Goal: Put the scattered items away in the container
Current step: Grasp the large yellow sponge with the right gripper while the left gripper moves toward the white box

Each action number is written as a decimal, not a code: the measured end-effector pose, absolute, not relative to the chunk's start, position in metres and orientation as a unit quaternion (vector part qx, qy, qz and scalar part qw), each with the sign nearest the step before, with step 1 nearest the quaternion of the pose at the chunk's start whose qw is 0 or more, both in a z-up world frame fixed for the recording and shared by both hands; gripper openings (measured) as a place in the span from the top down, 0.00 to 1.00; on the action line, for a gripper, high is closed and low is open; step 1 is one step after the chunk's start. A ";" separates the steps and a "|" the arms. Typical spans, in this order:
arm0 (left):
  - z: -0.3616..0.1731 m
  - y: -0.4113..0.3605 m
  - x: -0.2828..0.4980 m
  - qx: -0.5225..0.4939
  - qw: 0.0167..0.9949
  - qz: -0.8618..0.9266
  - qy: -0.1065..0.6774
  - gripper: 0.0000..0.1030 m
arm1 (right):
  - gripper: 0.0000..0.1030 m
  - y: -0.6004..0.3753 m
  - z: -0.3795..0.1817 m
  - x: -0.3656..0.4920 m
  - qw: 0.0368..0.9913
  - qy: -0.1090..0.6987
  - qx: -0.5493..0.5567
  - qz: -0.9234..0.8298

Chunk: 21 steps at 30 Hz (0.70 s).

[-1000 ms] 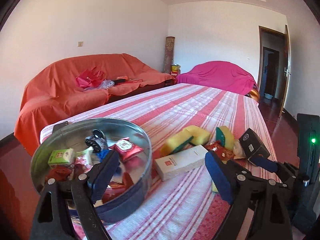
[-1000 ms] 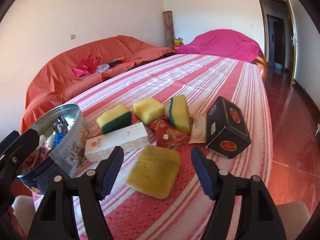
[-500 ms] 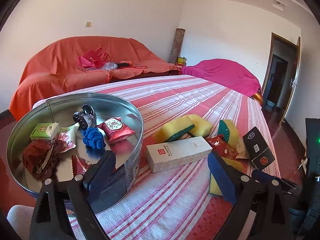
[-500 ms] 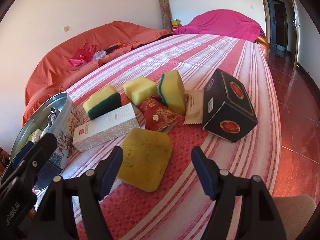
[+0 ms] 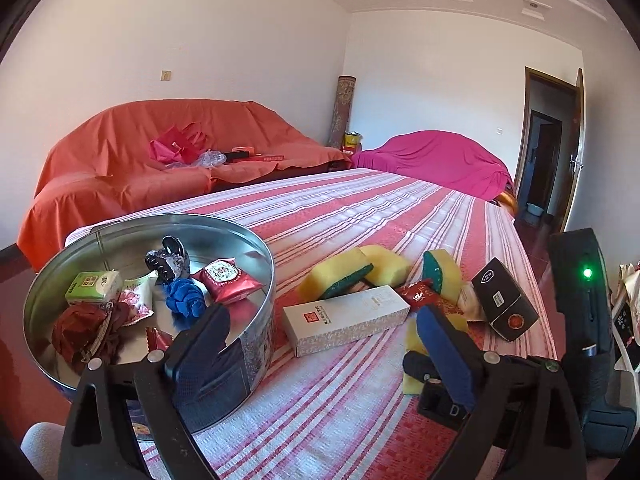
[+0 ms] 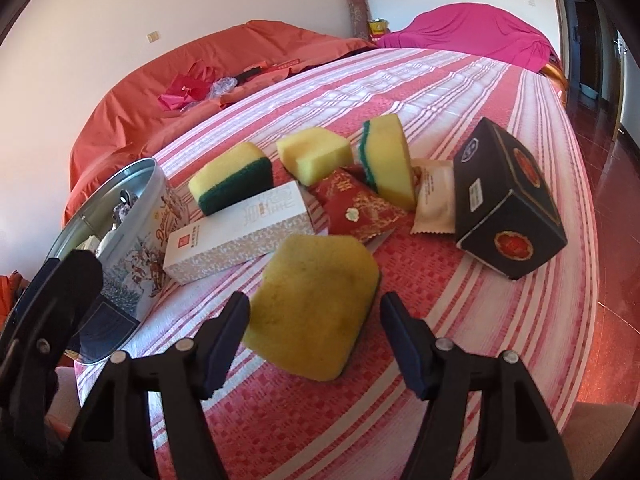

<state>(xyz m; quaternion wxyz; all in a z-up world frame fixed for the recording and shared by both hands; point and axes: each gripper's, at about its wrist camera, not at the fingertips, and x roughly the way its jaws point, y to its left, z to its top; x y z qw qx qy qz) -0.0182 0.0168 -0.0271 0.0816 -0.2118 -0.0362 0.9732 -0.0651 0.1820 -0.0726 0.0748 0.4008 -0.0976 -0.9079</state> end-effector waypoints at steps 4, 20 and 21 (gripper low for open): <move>-0.027 0.017 -0.019 -0.212 0.079 0.973 -0.035 0.07 | 0.35 0.172 -0.076 -0.070 0.085 -0.079 0.415 -0.903; -0.026 0.048 -0.008 -0.194 0.135 0.971 0.038 0.07 | 0.58 0.234 -0.082 -0.060 0.042 -0.227 0.380 -0.896; -0.027 0.051 -0.009 -0.196 0.148 0.968 0.044 0.08 | 0.58 0.237 -0.082 -0.060 0.043 -0.233 0.379 -0.895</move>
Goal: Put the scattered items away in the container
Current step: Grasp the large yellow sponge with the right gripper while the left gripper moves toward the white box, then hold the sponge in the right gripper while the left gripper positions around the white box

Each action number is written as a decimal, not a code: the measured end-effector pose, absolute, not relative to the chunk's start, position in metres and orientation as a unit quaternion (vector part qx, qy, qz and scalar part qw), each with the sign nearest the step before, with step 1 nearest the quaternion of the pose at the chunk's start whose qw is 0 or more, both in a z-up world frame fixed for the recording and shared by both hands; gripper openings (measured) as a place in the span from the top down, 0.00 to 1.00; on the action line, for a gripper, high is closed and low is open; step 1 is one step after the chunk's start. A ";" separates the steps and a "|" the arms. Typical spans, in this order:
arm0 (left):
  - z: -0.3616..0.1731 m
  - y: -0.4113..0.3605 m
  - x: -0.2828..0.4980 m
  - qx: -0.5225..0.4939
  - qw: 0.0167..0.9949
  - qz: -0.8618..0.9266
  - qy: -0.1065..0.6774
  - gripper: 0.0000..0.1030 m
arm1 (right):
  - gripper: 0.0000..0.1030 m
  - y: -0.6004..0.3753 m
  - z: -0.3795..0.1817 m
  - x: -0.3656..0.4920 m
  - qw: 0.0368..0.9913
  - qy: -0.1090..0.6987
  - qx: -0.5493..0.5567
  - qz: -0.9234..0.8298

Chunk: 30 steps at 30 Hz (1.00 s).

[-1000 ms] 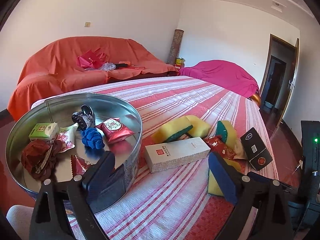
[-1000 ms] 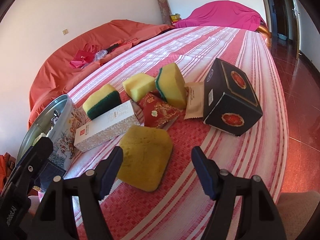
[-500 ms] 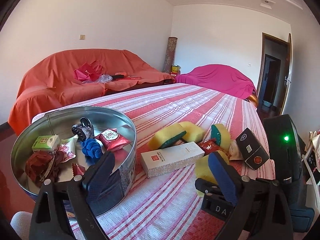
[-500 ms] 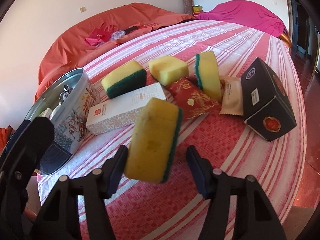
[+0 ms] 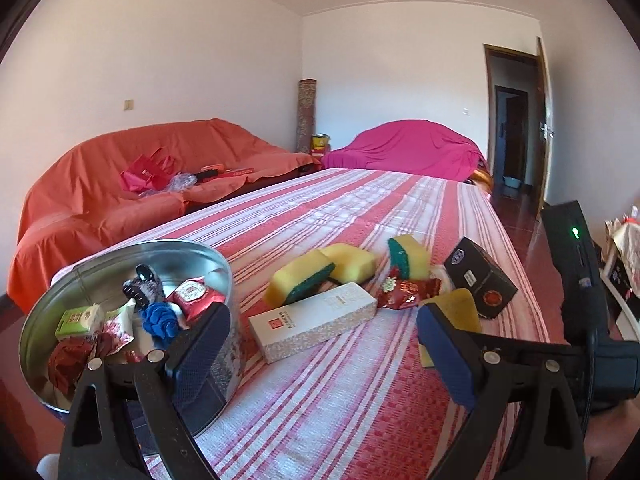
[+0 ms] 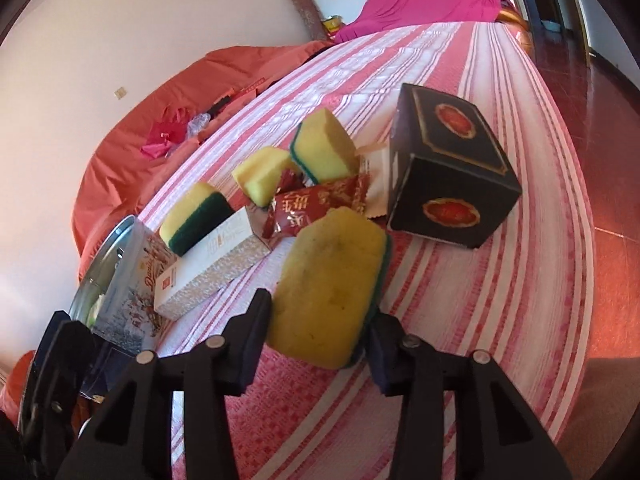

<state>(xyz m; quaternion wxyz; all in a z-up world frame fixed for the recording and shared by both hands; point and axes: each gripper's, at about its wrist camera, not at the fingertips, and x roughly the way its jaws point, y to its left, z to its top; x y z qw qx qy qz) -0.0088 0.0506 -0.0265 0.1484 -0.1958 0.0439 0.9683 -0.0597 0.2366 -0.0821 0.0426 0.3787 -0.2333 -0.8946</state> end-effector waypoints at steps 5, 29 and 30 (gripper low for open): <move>-0.033 0.048 -0.031 -0.249 0.226 0.941 0.020 0.08 | 0.61 0.243 -0.082 -0.060 0.047 -0.250 0.375 -0.891; -0.062 0.079 -0.096 -0.325 0.271 0.881 0.210 0.08 | 0.61 0.253 -0.084 -0.051 0.041 -0.258 0.371 -0.891; -0.062 0.079 -0.094 -0.325 0.273 0.881 0.211 0.08 | 0.61 0.252 -0.084 -0.051 0.041 -0.258 0.371 -0.891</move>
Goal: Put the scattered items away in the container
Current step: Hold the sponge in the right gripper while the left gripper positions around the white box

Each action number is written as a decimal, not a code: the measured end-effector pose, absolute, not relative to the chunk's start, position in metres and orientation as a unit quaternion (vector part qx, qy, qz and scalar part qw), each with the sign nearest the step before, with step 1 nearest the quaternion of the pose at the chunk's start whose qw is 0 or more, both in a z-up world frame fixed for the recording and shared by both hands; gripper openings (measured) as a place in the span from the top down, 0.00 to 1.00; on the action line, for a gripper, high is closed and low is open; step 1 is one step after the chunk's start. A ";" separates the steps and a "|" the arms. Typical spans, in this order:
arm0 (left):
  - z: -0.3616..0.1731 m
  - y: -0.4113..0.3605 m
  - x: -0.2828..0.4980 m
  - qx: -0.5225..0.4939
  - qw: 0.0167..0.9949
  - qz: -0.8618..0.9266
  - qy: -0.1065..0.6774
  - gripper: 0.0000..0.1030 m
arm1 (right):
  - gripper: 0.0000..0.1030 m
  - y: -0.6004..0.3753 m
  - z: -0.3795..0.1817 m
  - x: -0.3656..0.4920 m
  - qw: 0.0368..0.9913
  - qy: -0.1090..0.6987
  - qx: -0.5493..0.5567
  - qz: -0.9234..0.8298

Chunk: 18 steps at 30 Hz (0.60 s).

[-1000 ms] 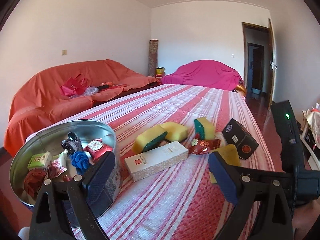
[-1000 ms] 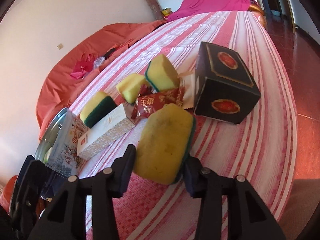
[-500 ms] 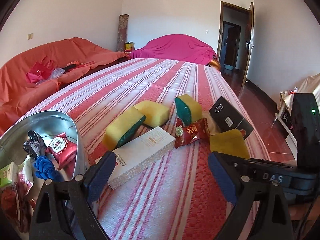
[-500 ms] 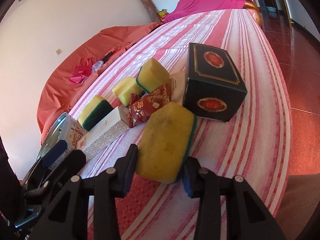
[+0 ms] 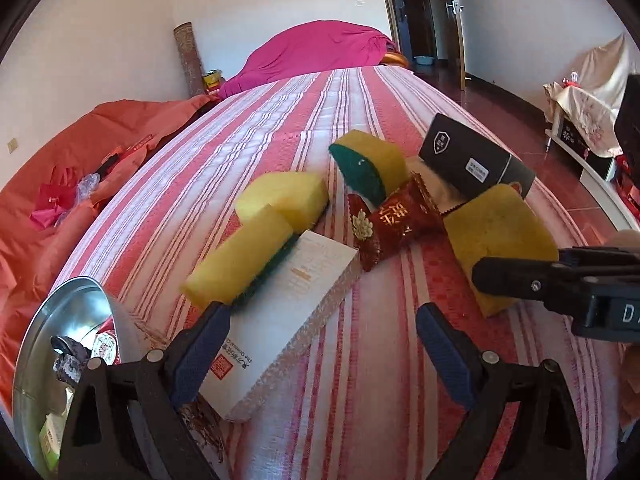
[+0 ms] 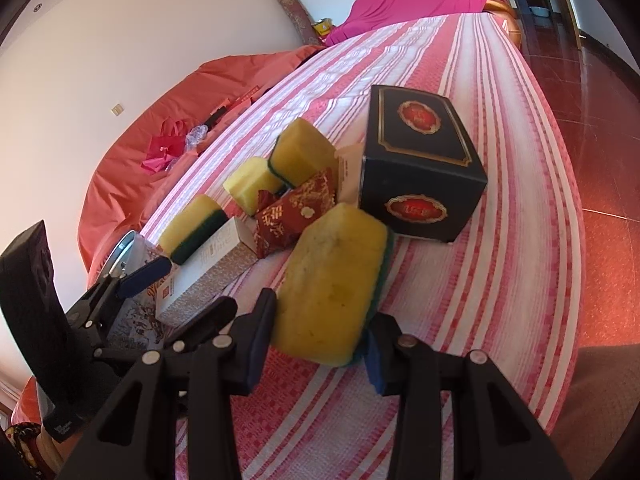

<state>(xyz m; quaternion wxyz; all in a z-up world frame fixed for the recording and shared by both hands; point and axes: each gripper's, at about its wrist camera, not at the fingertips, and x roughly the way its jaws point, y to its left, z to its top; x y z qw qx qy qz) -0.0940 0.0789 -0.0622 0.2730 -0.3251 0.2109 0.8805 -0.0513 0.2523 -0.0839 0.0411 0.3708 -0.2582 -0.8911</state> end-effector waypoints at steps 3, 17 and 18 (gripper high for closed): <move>-0.061 0.075 -0.090 -0.328 0.287 0.876 0.204 0.08 | 0.62 0.254 -0.085 -0.051 0.038 -0.258 0.370 -0.891; -0.051 0.106 -0.075 -0.270 0.305 0.869 0.281 0.35 | 0.60 0.263 -0.086 -0.054 0.027 -0.261 0.366 -0.893; -0.052 0.104 -0.082 -0.283 0.297 0.872 0.268 0.35 | 0.60 0.263 -0.086 -0.054 0.027 -0.261 0.366 -0.893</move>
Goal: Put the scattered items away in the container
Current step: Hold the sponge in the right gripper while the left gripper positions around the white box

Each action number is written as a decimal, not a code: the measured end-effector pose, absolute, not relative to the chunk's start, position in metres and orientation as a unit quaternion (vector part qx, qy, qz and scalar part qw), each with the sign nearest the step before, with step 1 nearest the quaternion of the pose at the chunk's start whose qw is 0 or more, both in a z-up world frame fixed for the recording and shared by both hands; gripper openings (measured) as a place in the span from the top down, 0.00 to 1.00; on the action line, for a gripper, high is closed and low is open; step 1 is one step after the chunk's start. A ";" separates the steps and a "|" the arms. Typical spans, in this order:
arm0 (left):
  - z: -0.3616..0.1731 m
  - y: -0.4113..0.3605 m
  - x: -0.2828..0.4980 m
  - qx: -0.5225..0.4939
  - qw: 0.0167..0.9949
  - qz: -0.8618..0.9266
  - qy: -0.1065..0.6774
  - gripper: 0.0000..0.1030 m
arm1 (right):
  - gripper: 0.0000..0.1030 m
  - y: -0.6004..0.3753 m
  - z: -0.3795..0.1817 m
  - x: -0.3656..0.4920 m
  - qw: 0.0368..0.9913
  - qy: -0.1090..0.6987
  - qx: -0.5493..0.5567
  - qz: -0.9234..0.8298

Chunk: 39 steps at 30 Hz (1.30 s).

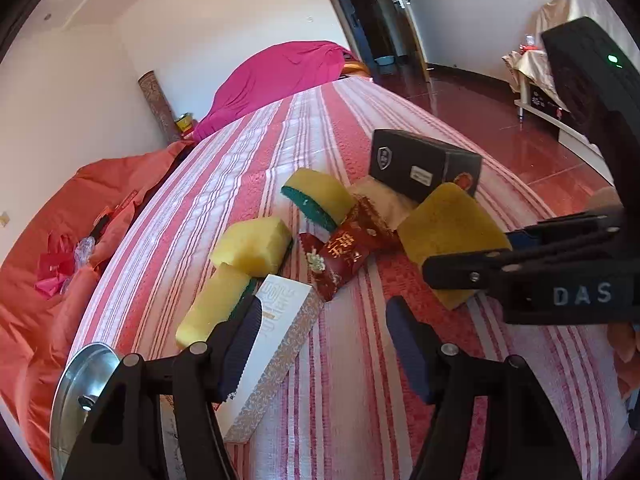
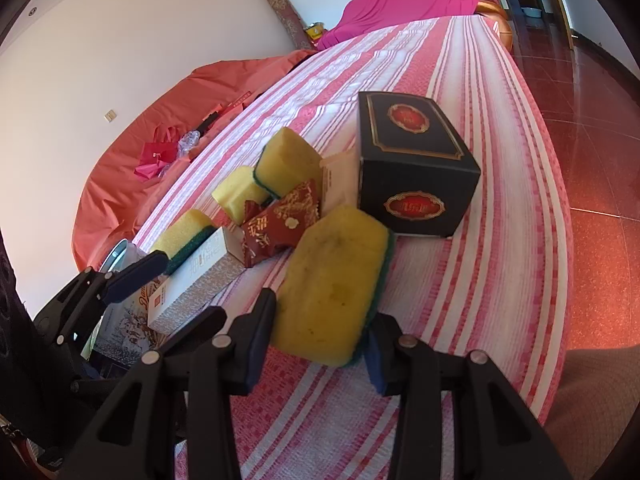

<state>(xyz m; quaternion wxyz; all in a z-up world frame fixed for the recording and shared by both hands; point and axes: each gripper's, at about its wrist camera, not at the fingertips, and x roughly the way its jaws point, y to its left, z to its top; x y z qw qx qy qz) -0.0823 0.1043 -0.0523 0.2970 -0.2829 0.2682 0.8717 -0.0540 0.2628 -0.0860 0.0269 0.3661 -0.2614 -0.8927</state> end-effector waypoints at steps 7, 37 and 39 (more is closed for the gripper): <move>-0.061 0.090 -0.112 -0.336 0.276 0.877 0.205 0.35 | 0.60 0.264 -0.085 -0.053 0.029 -0.265 0.366 -0.892; -0.060 0.100 -0.101 -0.369 0.309 0.857 0.184 0.09 | 0.59 0.267 -0.076 -0.056 0.002 -0.229 0.365 -0.902; -0.056 0.100 -0.101 -0.379 0.325 0.853 0.155 0.09 | 0.59 0.274 -0.076 -0.057 0.012 -0.245 0.360 -0.900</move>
